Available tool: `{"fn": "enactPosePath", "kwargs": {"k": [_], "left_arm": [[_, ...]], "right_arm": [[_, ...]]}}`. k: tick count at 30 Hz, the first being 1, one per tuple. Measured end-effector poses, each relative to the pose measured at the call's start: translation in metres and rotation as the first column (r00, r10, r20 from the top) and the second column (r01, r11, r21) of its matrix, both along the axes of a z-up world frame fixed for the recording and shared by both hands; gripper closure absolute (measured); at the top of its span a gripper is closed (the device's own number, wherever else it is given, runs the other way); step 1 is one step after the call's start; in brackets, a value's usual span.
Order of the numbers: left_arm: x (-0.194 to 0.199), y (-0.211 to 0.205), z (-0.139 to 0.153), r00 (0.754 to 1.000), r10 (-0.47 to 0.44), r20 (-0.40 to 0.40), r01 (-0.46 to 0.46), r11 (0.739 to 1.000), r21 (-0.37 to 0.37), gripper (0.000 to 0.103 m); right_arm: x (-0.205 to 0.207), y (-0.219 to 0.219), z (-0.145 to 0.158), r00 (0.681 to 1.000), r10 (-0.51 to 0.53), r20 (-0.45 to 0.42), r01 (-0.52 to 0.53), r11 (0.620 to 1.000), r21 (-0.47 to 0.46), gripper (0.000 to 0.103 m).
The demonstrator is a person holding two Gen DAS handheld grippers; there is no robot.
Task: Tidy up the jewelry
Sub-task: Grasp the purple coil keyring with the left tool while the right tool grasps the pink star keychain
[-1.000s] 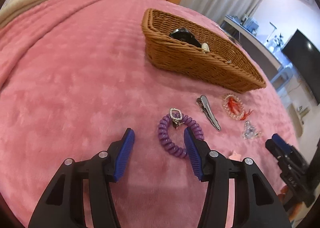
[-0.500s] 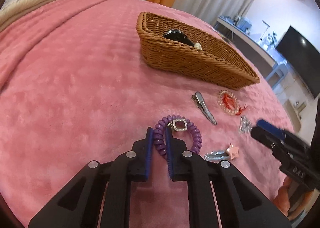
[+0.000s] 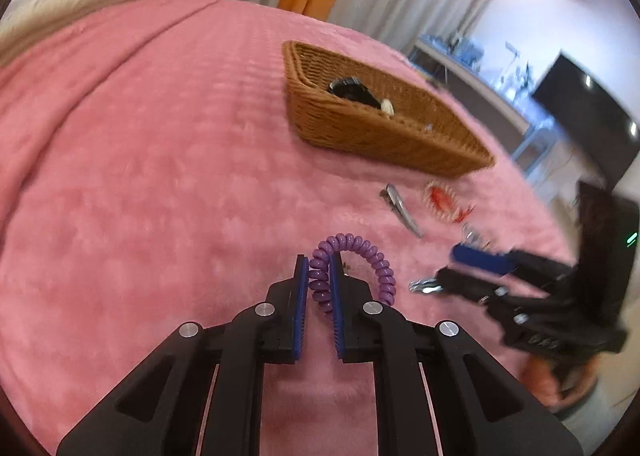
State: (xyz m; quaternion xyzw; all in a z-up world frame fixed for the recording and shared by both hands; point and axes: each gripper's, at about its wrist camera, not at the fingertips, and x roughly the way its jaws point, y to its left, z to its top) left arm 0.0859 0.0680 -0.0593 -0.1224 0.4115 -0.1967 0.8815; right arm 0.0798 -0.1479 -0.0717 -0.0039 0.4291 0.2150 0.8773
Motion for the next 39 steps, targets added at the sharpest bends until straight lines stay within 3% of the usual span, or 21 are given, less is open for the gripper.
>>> {"fn": "enactPosePath", "kwargs": {"k": [6, 9, 14, 19, 20, 21, 24, 26, 28, 33, 39], "left_arm": [[-0.017, 0.010, -0.004, 0.997, 0.076, -0.015, -0.074, 0.990, 0.121, 0.094], [-0.025, 0.012, -0.004, 0.997, 0.082, -0.006, -0.081, 0.991, 0.107, 0.094], [-0.025, 0.011, -0.012, 0.997, 0.078, -0.009, -0.075, 0.986, 0.150, 0.090], [-0.032, 0.019, -0.014, 0.995, 0.096, -0.010, -0.095, 0.990, 0.103, 0.080], [-0.033, 0.019, -0.015, 0.995, 0.100, -0.014, -0.098, 0.989, 0.106, 0.080], [-0.033, 0.016, -0.015, 0.994, 0.104, -0.014, -0.102, 0.987, 0.121, 0.080], [-0.036, -0.004, -0.013, 0.994, 0.112, 0.021, -0.114, 0.963, 0.244, 0.079], [-0.042, -0.014, -0.011, 0.990, 0.121, 0.065, -0.136, 0.942, 0.308, 0.093], [-0.047, -0.018, -0.009, 0.988, 0.118, 0.098, -0.144, 0.930, 0.339, 0.094], [-0.060, -0.020, 0.023, 0.982, 0.068, 0.174, -0.115, 0.953, 0.282, 0.094], [-0.052, -0.040, 0.084, 0.953, 0.012, 0.301, -0.079, 0.974, 0.212, 0.094]], "right_arm": [[-0.019, 0.016, -0.005, 0.995, 0.088, -0.038, -0.090, 0.995, -0.042, 0.060], [-0.030, 0.022, -0.004, 0.994, 0.104, -0.036, -0.105, 0.994, -0.033, 0.060], [-0.024, 0.020, -0.006, 0.999, 0.019, -0.030, -0.020, 0.998, -0.063, 0.060], [-0.014, 0.030, -0.009, 1.000, 0.006, -0.021, -0.009, 0.990, -0.139, 0.067], [-0.015, 0.033, -0.009, 1.000, 0.012, -0.012, -0.013, 0.987, -0.157, 0.076], [-0.018, 0.034, -0.008, 1.000, 0.024, -0.005, -0.024, 0.986, -0.165, 0.082], [-0.027, 0.035, -0.008, 1.000, 0.019, 0.017, -0.015, 0.984, -0.177, 0.083], [-0.034, 0.032, -0.008, 1.000, 0.015, 0.025, -0.010, 0.985, -0.173, 0.083], [-0.040, 0.027, -0.006, 1.000, 0.013, 0.016, -0.010, 0.986, -0.164, 0.083], [-0.058, 0.009, 0.015, 0.999, 0.015, 0.039, -0.008, 0.983, -0.185, 0.083], [-0.060, -0.028, 0.081, 0.984, -0.061, 0.168, 0.083, 0.989, -0.126, 0.083]]}}
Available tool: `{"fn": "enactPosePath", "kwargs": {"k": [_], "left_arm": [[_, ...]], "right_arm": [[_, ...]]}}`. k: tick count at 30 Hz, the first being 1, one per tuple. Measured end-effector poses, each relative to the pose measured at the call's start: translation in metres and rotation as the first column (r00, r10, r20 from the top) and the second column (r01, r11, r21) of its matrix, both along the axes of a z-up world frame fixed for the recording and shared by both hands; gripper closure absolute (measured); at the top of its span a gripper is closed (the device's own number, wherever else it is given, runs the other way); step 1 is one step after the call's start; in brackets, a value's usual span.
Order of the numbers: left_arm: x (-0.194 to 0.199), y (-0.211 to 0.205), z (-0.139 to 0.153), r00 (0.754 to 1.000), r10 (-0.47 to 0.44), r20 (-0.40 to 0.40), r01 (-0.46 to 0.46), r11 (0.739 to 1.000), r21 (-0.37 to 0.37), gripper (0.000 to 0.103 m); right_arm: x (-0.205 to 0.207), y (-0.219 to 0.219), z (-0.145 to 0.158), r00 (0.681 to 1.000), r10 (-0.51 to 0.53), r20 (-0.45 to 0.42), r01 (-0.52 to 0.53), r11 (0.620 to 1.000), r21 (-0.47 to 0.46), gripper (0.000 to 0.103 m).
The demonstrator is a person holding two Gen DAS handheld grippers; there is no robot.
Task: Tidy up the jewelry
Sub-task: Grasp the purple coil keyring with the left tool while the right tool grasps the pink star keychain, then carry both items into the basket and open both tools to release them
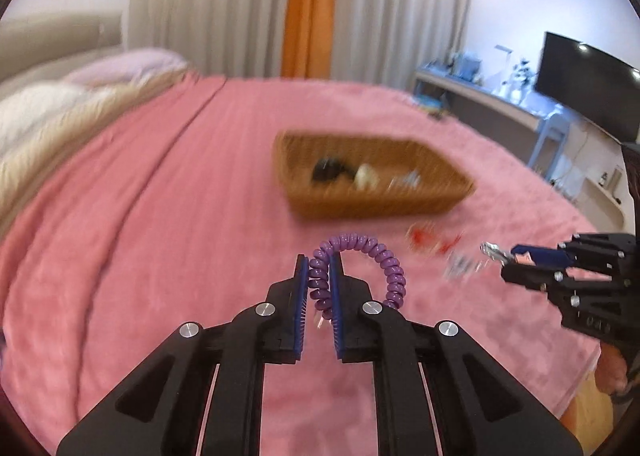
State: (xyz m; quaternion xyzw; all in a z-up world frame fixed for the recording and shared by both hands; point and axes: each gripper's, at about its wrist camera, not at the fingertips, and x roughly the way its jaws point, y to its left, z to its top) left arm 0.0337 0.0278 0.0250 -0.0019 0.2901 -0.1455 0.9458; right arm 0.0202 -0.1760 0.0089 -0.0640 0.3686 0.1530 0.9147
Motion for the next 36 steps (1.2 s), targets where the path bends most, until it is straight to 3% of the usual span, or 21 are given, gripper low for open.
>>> {"fn": "enactPosePath", "kwargs": {"k": [4, 9, 14, 21, 28, 31, 33, 36], "left_arm": [[0.025, -0.019, 0.038, 0.996, -0.031, 0.089, 0.035, 0.998, -0.044, 0.094], [0.080, -0.039, 0.055, 0.993, -0.028, 0.118, 0.038, 0.996, -0.084, 0.094], [0.143, -0.053, 0.040, 0.998, -0.028, 0.064, 0.037, 0.989, -0.141, 0.094], [0.201, -0.082, -0.002, 0.999, -0.042, -0.019, 0.040, 0.995, -0.096, 0.094], [0.219, -0.090, -0.030, 0.995, -0.062, -0.077, 0.058, 0.997, -0.052, 0.094], [0.219, -0.089, -0.030, 0.994, -0.057, -0.089, 0.053, 0.997, -0.056, 0.091], [0.217, -0.087, -0.027, 0.995, -0.051, -0.086, 0.047, 0.998, -0.051, 0.082], [0.201, -0.084, -0.016, 0.997, -0.055, -0.046, 0.055, 0.998, -0.005, 0.080]], "right_arm": [[0.025, -0.020, 0.042, 0.993, -0.073, 0.097, 0.069, 0.997, 0.041, 0.083], [0.084, -0.037, 0.058, 0.971, -0.190, 0.143, 0.179, 0.980, 0.087, 0.083], [0.148, -0.041, 0.040, 0.960, -0.266, 0.092, 0.260, 0.963, 0.071, 0.083], [0.216, -0.040, -0.003, 0.956, -0.293, -0.017, 0.294, 0.955, 0.047, 0.083], [0.243, -0.052, -0.037, 0.939, -0.324, -0.113, 0.329, 0.944, 0.023, 0.083], [0.245, -0.051, -0.043, 0.938, -0.316, -0.141, 0.322, 0.947, 0.021, 0.083], [0.246, -0.054, -0.047, 0.928, -0.328, -0.176, 0.338, 0.941, 0.029, 0.082], [0.236, -0.059, -0.042, 0.926, -0.325, -0.193, 0.342, 0.938, 0.062, 0.082]]}}
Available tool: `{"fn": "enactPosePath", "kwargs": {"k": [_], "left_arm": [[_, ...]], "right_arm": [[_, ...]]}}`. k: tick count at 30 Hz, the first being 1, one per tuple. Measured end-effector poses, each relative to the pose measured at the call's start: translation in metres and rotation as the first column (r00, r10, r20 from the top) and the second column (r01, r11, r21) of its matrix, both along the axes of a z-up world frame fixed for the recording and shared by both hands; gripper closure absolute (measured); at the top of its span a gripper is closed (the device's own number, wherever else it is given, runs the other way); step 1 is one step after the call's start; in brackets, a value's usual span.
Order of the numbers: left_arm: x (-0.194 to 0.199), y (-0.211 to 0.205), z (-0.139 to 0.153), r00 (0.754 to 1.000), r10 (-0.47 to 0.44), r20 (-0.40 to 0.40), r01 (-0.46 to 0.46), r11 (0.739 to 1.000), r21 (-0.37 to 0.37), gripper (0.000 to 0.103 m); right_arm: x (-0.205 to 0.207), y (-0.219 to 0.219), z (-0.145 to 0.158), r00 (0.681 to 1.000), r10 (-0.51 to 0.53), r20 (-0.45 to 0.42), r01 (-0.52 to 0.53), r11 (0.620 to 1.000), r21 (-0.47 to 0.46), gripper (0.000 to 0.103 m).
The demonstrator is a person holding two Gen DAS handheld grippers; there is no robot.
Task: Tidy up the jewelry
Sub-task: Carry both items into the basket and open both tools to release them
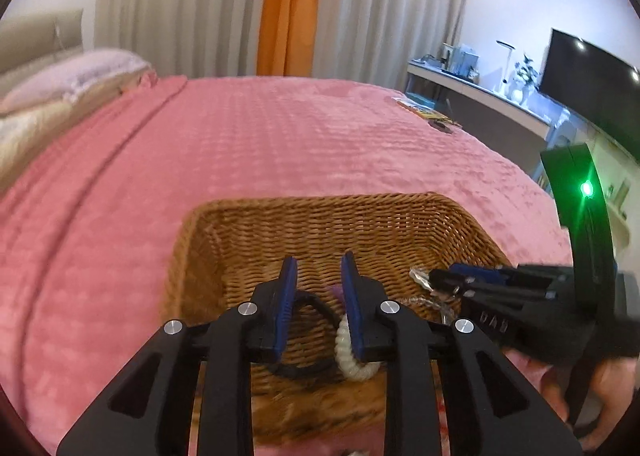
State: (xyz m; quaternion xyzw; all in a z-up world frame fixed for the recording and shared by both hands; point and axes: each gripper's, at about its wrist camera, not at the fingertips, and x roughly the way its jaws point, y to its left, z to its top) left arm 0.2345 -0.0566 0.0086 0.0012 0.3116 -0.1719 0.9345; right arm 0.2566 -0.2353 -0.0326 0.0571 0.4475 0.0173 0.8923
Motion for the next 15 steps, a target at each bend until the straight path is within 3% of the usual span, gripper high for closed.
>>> {"fn": "enactPosePath", "kwargs": {"k": [1, 4, 9, 11, 15], "left_arm": [[-0.007, 0.005, 0.005, 1.000, 0.002, 0.010, -0.002, 1.000, 0.006, 0.076], [-0.023, 0.020, 0.019, 1.000, 0.012, 0.028, -0.012, 1.000, -0.017, 0.064], [-0.062, 0.048, 0.054, 0.996, 0.014, 0.084, -0.011, 0.999, -0.032, 0.061], [-0.079, 0.053, 0.069, 0.992, 0.012, 0.129, -0.012, 1.000, -0.004, 0.049], [-0.117, 0.066, 0.100, 0.979, 0.007, 0.202, -0.008, 1.000, 0.005, 0.049]], "right_arm": [[-0.005, -0.001, 0.005, 1.000, 0.002, 0.018, -0.002, 1.000, -0.007, 0.081], [-0.023, -0.003, 0.023, 0.998, 0.015, 0.062, -0.014, 1.000, -0.007, 0.060], [-0.063, 0.001, 0.060, 0.990, 0.039, 0.133, -0.035, 0.999, -0.034, 0.059], [-0.082, 0.003, 0.077, 0.984, 0.049, 0.172, -0.040, 0.997, -0.059, 0.059], [-0.123, 0.001, 0.111, 0.968, 0.063, 0.245, -0.041, 0.995, -0.093, 0.059]]}}
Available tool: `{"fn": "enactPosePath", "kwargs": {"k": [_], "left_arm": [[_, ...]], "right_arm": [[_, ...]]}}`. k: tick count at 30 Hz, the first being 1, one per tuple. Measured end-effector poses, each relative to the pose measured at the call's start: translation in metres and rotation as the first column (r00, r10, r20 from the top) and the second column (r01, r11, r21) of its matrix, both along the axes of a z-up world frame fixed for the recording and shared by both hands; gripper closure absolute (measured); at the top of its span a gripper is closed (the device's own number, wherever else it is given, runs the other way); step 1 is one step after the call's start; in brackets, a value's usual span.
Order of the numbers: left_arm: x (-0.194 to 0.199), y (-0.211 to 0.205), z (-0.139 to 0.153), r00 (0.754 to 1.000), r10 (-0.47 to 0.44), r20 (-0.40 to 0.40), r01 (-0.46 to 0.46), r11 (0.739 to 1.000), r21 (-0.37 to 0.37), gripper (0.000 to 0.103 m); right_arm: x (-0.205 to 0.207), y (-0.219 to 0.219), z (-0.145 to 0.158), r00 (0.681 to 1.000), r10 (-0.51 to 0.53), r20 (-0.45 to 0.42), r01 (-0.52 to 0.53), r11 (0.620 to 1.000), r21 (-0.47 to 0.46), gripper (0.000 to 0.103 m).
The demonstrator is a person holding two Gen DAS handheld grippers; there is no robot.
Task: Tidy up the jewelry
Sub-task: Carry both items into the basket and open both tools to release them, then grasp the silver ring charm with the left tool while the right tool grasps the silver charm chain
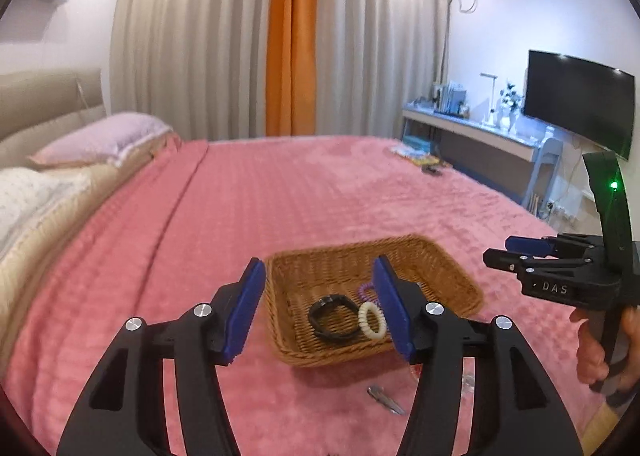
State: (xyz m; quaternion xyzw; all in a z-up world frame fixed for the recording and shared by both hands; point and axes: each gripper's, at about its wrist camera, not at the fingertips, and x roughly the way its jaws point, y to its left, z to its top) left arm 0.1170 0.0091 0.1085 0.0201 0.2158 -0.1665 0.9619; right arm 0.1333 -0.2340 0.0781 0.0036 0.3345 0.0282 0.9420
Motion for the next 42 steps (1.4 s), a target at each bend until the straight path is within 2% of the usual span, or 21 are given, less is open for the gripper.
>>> {"fn": "enactPosePath", "kwargs": {"k": [3, 6, 9, 13, 16, 18, 20, 23, 25, 27, 29, 32, 34, 38, 40, 42], "left_arm": [[-0.026, 0.009, 0.007, 1.000, -0.004, 0.014, 0.005, 1.000, -0.016, 0.049], [-0.048, 0.014, -0.004, 1.000, -0.009, -0.007, 0.009, 1.000, -0.026, 0.049], [-0.060, 0.021, -0.029, 0.998, -0.009, -0.060, 0.007, 0.999, -0.038, 0.049], [-0.059, 0.033, -0.076, 0.984, -0.007, -0.178, -0.008, 0.997, -0.082, 0.048], [-0.050, 0.041, -0.117, 0.958, -0.011, -0.286, -0.021, 0.994, -0.107, 0.050], [-0.045, 0.041, -0.133, 0.944, -0.016, -0.329, -0.023, 0.993, -0.113, 0.050], [-0.039, 0.040, -0.149, 0.928, -0.022, -0.372, -0.021, 0.993, -0.112, 0.051], [-0.034, 0.038, -0.164, 0.919, 0.033, -0.393, -0.062, 0.996, -0.063, 0.061], [-0.030, 0.038, -0.170, 0.910, 0.035, -0.414, -0.068, 0.996, -0.064, 0.062], [-0.031, 0.039, -0.172, 0.911, 0.023, -0.411, -0.060, 0.995, -0.078, 0.062], [-0.032, 0.042, -0.171, 0.915, 0.002, -0.404, -0.047, 0.994, -0.099, 0.062], [-0.037, 0.048, -0.168, 0.925, 0.023, -0.378, -0.078, 0.988, -0.132, 0.062], [-0.038, 0.060, -0.166, 0.929, 0.025, -0.369, -0.103, 0.976, -0.193, 0.062], [-0.036, 0.070, -0.167, 0.923, -0.007, -0.385, -0.104, 0.958, -0.268, 0.062], [-0.035, 0.067, -0.168, 0.920, -0.022, -0.392, -0.091, 0.959, -0.269, 0.062], [-0.035, 0.058, -0.167, 0.919, -0.036, -0.393, -0.065, 0.969, -0.239, 0.062]], "right_arm": [[-0.024, -0.004, 0.007, 1.000, 0.011, 0.023, -0.010, 1.000, -0.014, 0.059], [-0.043, -0.008, -0.003, 1.000, 0.013, 0.018, -0.013, 1.000, -0.023, 0.059], [-0.053, -0.013, -0.033, 0.999, 0.020, -0.037, -0.020, 1.000, 0.021, 0.059], [-0.054, -0.020, -0.078, 0.993, 0.011, -0.120, -0.002, 0.997, 0.071, 0.059], [-0.052, -0.027, -0.110, 0.984, 0.017, -0.178, 0.005, 0.992, 0.123, 0.059], [-0.051, -0.027, -0.127, 0.978, 0.042, -0.206, -0.009, 0.988, 0.157, 0.062], [-0.049, -0.023, -0.135, 0.975, 0.060, -0.213, -0.026, 0.987, 0.160, 0.066], [-0.047, -0.013, -0.140, 0.976, 0.084, -0.199, -0.057, 0.989, 0.137, 0.066], [-0.042, -0.010, -0.142, 0.976, 0.081, -0.204, -0.055, 0.990, 0.130, 0.066], [-0.038, -0.008, -0.144, 0.974, 0.090, -0.208, -0.063, 0.989, 0.132, 0.070], [-0.035, -0.003, -0.147, 0.974, 0.077, -0.214, -0.061, 0.995, 0.078, 0.070], [-0.030, 0.006, -0.154, 0.968, 0.077, -0.241, -0.072, 0.997, 0.031, 0.084], [-0.030, 0.011, -0.153, 0.971, 0.081, -0.227, -0.081, 0.997, 0.007, 0.092], [-0.035, 0.013, -0.144, 0.973, 0.106, -0.203, -0.102, 0.994, 0.034, 0.092], [-0.043, 0.013, -0.136, 0.975, 0.123, -0.186, -0.112, 0.991, 0.070, 0.099], [-0.054, 0.013, -0.128, 0.976, 0.137, -0.171, -0.120, 0.987, 0.105, 0.099]]}}
